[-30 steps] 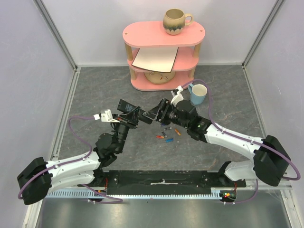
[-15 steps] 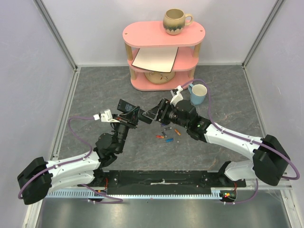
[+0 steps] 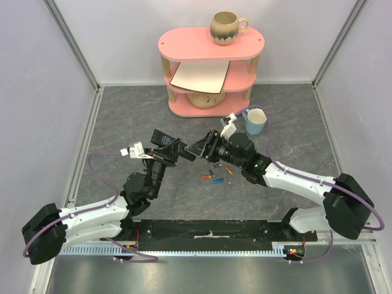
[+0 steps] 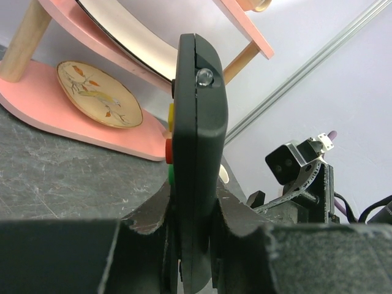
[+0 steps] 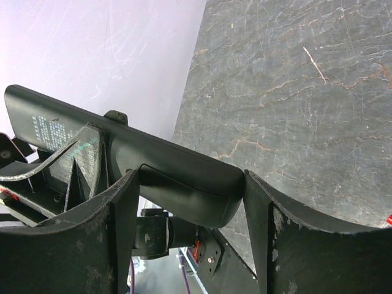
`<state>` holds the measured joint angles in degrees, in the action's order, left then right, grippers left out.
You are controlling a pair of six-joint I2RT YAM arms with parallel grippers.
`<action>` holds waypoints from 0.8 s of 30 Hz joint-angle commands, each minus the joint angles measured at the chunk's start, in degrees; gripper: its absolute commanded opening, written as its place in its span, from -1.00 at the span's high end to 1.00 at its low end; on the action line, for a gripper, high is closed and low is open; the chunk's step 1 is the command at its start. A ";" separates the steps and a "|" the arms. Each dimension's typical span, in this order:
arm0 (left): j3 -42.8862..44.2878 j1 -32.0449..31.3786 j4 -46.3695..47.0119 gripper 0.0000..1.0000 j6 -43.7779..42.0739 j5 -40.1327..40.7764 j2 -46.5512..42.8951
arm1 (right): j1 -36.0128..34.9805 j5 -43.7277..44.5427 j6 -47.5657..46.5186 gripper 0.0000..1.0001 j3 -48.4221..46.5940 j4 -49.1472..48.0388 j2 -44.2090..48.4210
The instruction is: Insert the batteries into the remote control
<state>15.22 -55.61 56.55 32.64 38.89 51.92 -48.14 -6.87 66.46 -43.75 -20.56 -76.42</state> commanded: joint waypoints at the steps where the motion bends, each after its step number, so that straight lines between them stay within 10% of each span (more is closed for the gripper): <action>1: -0.11 -0.37 3.83 0.96 7.34 -1.63 -1.29 | -1.61 -5.69 0.52 1.00 1.29 -4.66 1.63; 24: -1.16 0.60 0.49 0.96 11.22 -1.63 -1.03 | -1.61 -5.52 -0.97 1.00 1.91 -4.41 4.09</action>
<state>13.63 -54.59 56.58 41.08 39.31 50.81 -48.03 -7.03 65.93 -41.08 -22.90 -74.13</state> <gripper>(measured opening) 0.253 0.604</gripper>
